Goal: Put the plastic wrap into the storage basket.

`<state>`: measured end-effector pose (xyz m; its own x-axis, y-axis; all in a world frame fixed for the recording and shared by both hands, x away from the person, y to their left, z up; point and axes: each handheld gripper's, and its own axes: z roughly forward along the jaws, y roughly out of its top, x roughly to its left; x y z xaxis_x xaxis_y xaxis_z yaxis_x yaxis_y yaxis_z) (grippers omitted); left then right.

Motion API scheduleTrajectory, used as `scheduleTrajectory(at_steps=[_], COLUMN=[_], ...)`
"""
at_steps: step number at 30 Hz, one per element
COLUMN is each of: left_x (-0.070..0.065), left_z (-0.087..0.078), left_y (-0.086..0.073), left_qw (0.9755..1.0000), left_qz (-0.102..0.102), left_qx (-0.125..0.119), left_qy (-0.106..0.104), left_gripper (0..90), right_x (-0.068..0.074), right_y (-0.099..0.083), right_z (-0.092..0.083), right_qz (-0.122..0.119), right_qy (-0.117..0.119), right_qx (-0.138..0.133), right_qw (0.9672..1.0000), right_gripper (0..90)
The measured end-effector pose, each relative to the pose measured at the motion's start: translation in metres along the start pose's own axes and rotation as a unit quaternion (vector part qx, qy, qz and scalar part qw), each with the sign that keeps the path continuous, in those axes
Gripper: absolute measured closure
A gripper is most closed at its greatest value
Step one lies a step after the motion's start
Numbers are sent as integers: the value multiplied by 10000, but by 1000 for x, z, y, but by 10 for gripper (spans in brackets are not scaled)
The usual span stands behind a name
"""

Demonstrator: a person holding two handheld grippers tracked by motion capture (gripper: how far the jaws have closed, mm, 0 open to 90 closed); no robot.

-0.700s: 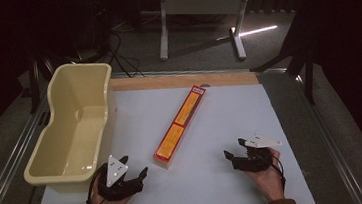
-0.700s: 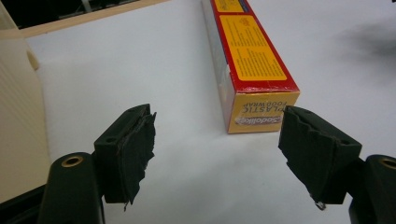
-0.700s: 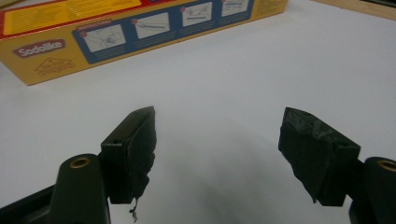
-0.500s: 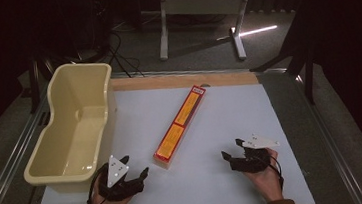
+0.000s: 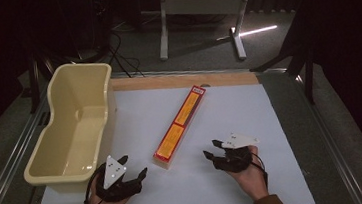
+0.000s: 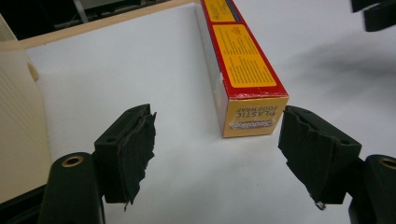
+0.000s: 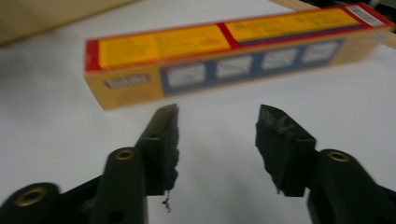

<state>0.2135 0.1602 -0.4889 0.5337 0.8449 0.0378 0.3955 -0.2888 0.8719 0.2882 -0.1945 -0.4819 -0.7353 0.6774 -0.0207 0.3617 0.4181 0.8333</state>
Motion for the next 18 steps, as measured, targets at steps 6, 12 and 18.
scheduleTrajectory(at_steps=[6,12,18], left_x=[2,2,1], left_z=[-4,-4,-3], left_y=[-1,-2,-2], left_qw=[10000,9999,9999], left_qz=[-5,4,18], left_qx=[-50,-99,-110], left_qy=[-28,-76,-111], left_gripper=[265,265,265], right_x=[18,39,61], right_y=[18,38,53], right_z=[20,43,67], right_qz=[-82,-272,-496], right_qy=[329,580,812], right_qx=[-102,-104,41], right_qw=[9994,9979,9955], right_gripper=[664,896,897])
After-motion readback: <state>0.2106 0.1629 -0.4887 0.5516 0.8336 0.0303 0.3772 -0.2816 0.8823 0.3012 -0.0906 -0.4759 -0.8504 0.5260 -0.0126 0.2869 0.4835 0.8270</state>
